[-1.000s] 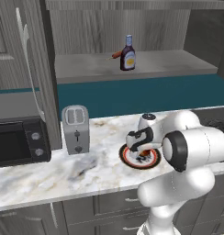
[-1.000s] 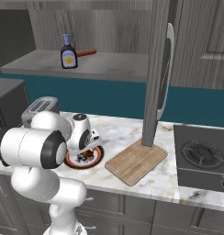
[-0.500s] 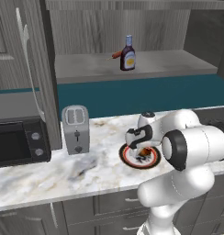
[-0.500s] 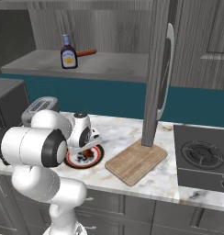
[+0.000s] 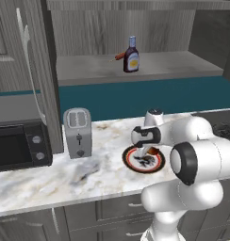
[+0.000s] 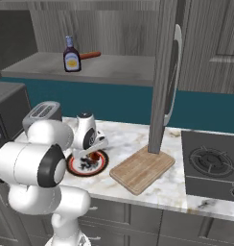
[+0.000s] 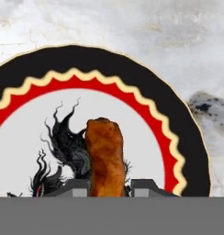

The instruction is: Pick the chicken drumstick from the plate and place it on the cutting board. Then pick the condiment bottle from the cabinet and place it next to the cutting board.

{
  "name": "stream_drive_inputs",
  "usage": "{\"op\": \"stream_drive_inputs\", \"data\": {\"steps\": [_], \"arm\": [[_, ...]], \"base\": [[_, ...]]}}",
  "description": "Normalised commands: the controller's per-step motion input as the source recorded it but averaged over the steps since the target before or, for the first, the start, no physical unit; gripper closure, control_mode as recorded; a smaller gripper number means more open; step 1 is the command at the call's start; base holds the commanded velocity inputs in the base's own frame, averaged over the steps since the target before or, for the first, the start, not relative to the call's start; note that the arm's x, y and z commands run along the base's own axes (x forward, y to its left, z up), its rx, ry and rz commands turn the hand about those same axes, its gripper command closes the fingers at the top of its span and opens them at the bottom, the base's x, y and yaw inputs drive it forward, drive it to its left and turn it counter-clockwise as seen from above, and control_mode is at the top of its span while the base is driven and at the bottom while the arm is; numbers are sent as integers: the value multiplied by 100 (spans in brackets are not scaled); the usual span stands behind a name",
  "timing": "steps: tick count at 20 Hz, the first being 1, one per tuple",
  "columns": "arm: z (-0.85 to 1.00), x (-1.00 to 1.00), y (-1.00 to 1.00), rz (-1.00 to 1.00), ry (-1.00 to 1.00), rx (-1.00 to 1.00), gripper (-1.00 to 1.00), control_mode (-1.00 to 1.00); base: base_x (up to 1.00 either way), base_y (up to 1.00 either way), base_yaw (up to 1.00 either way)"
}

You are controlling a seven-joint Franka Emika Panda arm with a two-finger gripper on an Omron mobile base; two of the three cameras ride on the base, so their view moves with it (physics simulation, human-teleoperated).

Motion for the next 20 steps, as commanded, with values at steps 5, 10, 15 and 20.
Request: {"op": "stream_drive_inputs", "data": {"steps": [5, 10, 15, 20], "arm": [[33, -6, -20, 0, 0, 0, 100, -100], [20, -3, -25, 0, 0, 0, 100, -100], [4, 0, -31, 0, 0, -1, 100, -100], [0, -4, -33, 0, 0, -1, 100, -100]], "base": [[0, 0, 0], [0, 0, 0], [0, 0, 0], [0, 0, 0]]}}
